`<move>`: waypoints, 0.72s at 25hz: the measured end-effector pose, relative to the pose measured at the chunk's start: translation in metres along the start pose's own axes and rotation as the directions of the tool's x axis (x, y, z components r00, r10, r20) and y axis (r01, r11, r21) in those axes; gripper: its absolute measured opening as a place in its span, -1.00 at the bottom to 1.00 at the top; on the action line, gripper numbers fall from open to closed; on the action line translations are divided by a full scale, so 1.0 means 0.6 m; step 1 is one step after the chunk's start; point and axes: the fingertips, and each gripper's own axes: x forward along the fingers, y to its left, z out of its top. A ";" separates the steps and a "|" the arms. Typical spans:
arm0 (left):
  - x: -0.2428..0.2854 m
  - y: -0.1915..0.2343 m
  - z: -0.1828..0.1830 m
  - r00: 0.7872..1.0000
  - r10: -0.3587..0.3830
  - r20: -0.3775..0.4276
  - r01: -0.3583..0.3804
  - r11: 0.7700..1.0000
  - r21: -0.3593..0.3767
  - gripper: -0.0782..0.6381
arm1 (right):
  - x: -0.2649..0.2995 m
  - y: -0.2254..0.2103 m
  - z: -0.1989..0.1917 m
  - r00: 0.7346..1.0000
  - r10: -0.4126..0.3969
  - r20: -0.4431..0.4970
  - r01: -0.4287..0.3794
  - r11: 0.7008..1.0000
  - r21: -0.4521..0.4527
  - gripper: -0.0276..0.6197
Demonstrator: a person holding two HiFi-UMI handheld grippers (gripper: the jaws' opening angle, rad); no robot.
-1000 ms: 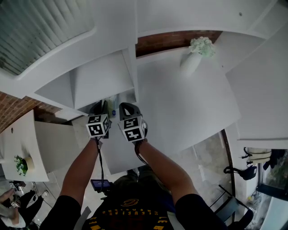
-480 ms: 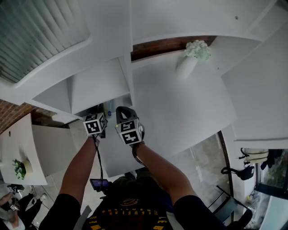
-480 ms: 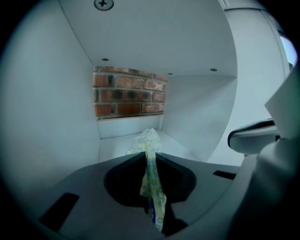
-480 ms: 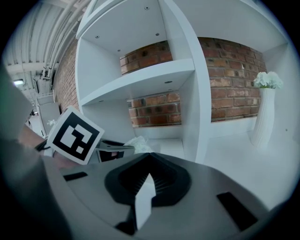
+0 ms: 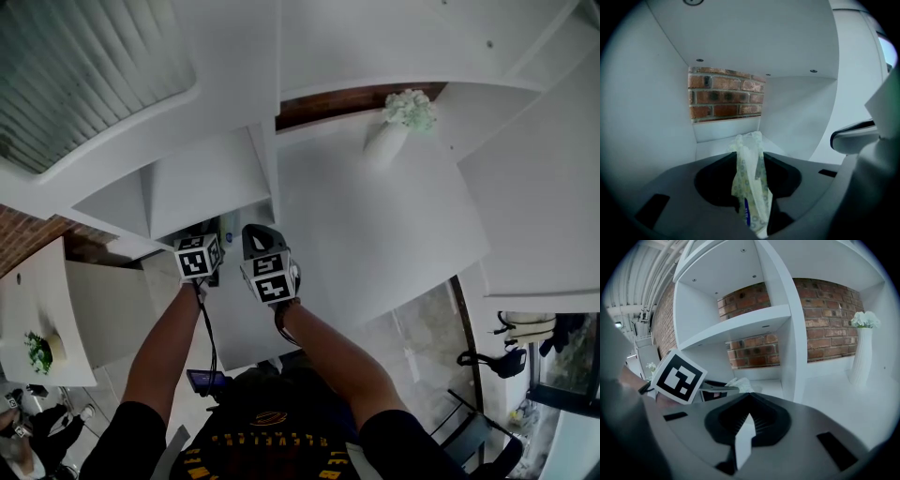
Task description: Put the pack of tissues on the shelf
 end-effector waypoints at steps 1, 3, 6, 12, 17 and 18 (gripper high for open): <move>-0.003 -0.001 0.003 1.000 -0.003 0.009 0.003 1.000 0.002 -0.40 | -0.001 0.000 0.003 1.000 -0.003 0.001 0.003 1.000 0.000 -0.92; -0.011 -0.005 0.009 1.000 -0.012 0.025 0.012 1.000 0.001 -0.33 | -0.003 0.001 0.005 1.000 -0.006 0.004 0.006 1.000 0.000 -0.92; -0.025 -0.010 0.021 0.998 -0.024 0.052 0.024 1.000 -0.007 -0.28 | -0.005 0.005 0.004 1.000 -0.007 0.005 0.007 1.000 0.002 -0.92; -0.062 -0.016 0.023 0.996 -0.024 0.088 0.027 0.999 -0.044 -0.28 | -0.017 0.015 -0.003 1.000 -0.016 0.004 0.016 0.999 0.028 -0.92; -0.102 -0.025 0.018 0.993 -0.031 0.116 0.040 0.996 -0.077 -0.28 | -0.027 0.027 -0.003 1.000 -0.019 0.018 0.019 1.000 0.014 -0.92; -0.112 -0.028 0.018 0.992 -0.037 0.123 0.047 0.996 -0.078 -0.28 | -0.029 0.031 -0.003 1.000 -0.019 0.020 0.019 1.000 0.013 -0.92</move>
